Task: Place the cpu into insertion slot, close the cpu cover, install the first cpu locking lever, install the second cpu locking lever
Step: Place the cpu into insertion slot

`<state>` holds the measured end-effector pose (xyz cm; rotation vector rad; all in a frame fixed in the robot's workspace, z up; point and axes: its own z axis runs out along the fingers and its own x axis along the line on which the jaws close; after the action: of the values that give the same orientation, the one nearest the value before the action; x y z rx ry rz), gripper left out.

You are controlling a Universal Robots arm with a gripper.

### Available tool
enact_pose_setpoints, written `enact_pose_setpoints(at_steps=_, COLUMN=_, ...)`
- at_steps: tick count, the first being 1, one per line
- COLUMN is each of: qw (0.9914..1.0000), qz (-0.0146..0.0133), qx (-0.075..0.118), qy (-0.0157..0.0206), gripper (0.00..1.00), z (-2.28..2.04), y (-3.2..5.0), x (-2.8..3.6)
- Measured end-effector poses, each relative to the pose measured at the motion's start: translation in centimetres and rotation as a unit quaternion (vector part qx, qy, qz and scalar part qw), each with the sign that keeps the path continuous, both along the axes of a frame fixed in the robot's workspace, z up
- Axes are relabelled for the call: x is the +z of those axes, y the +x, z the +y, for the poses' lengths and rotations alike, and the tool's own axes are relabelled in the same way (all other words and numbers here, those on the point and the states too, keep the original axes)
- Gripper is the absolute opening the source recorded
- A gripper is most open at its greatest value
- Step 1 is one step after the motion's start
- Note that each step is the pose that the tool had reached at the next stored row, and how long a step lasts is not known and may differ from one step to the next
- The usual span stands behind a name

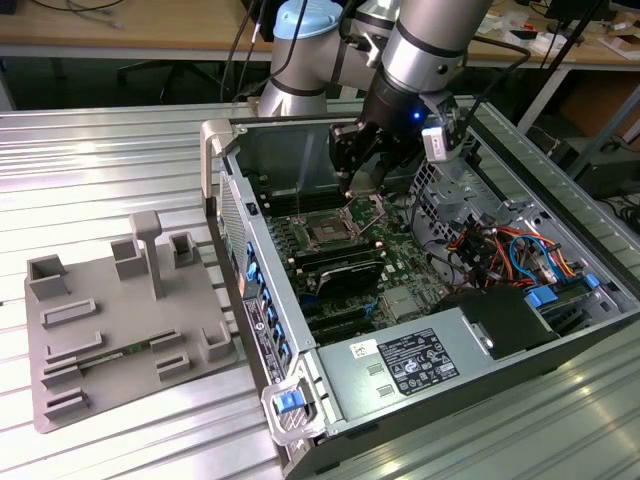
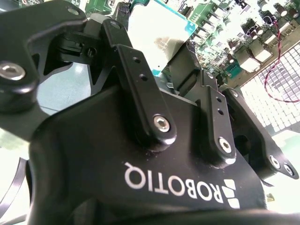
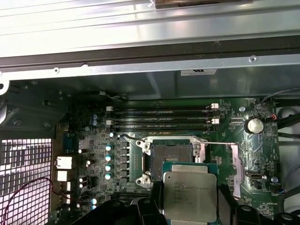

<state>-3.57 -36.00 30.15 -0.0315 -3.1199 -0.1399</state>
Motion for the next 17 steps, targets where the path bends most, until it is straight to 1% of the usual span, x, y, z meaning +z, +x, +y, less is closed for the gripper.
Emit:
enact_pose_setpoints(at_steps=10, qw=1.0, qz=0.0, qx=0.0, qy=0.0, gripper=0.55, z=0.0, y=-0.02, x=-0.19)
enact_pose_setpoints(at_steps=17, qw=1.0, qz=0.0, qx=0.0, qy=0.0, gripper=0.55, z=0.0, y=-0.02, x=-0.47)
